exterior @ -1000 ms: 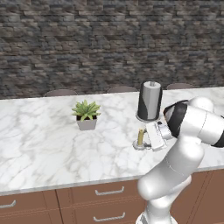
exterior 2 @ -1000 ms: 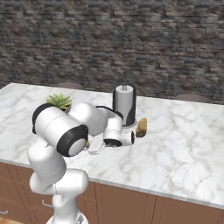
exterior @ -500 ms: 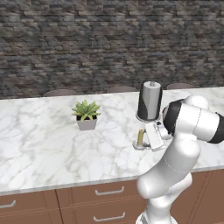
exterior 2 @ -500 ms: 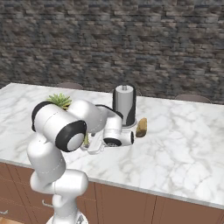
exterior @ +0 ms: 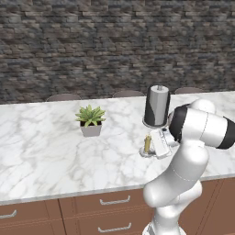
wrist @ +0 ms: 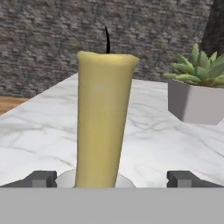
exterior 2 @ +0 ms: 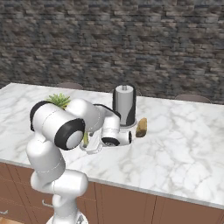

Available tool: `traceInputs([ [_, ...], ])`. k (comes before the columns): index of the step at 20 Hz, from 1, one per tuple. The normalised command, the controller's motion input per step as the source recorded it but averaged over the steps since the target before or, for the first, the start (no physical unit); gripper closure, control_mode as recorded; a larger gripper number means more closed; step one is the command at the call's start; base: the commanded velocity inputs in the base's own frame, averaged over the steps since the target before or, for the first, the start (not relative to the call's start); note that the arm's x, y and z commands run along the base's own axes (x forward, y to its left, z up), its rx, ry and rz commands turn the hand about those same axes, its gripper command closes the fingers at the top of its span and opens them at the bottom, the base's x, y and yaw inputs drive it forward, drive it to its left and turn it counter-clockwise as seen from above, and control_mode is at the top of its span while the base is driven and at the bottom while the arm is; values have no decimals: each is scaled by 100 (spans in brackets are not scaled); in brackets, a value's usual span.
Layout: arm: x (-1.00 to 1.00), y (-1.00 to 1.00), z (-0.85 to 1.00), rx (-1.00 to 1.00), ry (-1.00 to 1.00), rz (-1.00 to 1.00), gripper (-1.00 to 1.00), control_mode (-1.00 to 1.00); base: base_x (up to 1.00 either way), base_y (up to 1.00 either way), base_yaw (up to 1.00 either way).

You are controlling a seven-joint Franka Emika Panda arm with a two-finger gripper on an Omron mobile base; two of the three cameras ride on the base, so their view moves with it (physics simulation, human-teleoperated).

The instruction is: Pick the candle and candle from the dining table and place them in the open cabinet. Close the cabinet after placing the objects.

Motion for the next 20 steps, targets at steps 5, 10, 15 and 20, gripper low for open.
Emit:
traceInputs([
  [5, 0, 10, -1, 0, 6, 0, -100, -100, 0, 0, 0],
  [10, 0, 7, 0, 0, 6, 0, -100, -100, 0, 0, 0],
  [15, 0, 5, 0, 0, 5, 0, 100, -100, 0, 0, 0],
  [20, 0, 1, 0, 0, 2, 0, 100, -100, 0, 0, 0],
])
